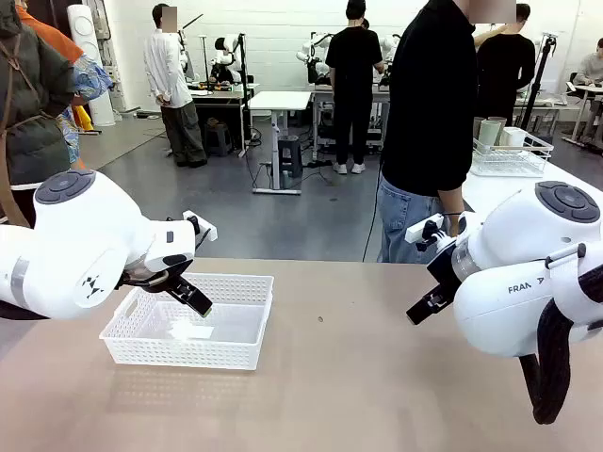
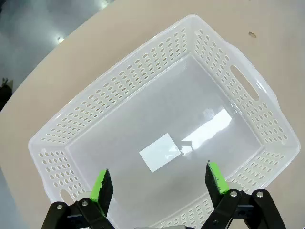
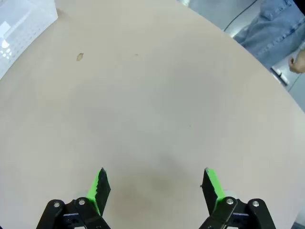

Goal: Clean and organize the cups into the basket.
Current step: Pick up the Organizing basket and move it to the center of the table, then pick up the Reusable plastic cup from the right side of the table and place it inside the Organizing basket.

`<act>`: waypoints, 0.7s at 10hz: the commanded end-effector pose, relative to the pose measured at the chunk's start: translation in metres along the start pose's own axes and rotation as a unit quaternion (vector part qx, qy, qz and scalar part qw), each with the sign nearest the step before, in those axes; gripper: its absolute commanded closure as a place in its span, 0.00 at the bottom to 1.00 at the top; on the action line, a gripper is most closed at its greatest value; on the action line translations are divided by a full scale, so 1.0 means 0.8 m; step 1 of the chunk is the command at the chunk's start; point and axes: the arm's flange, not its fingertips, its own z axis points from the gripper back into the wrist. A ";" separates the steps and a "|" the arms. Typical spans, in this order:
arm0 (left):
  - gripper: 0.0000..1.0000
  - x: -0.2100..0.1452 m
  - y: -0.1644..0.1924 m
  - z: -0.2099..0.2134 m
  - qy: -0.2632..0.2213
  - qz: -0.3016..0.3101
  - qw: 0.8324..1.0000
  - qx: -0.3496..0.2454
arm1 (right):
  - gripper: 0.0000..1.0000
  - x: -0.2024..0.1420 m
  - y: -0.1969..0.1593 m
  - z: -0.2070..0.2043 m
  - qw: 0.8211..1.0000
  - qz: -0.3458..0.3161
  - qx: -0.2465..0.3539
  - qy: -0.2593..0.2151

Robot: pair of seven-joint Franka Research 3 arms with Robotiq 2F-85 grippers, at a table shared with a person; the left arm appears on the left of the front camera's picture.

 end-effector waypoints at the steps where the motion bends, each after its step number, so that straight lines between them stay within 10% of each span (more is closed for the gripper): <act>1: 0.00 0.000 0.000 0.000 0.000 0.000 1.000 0.000 | 0.00 0.000 0.000 0.000 1.000 0.000 0.000 0.000; 7: 0.00 0.000 0.000 0.000 0.000 0.000 1.000 0.000 | 0.00 0.000 0.000 0.000 1.000 0.000 0.000 0.000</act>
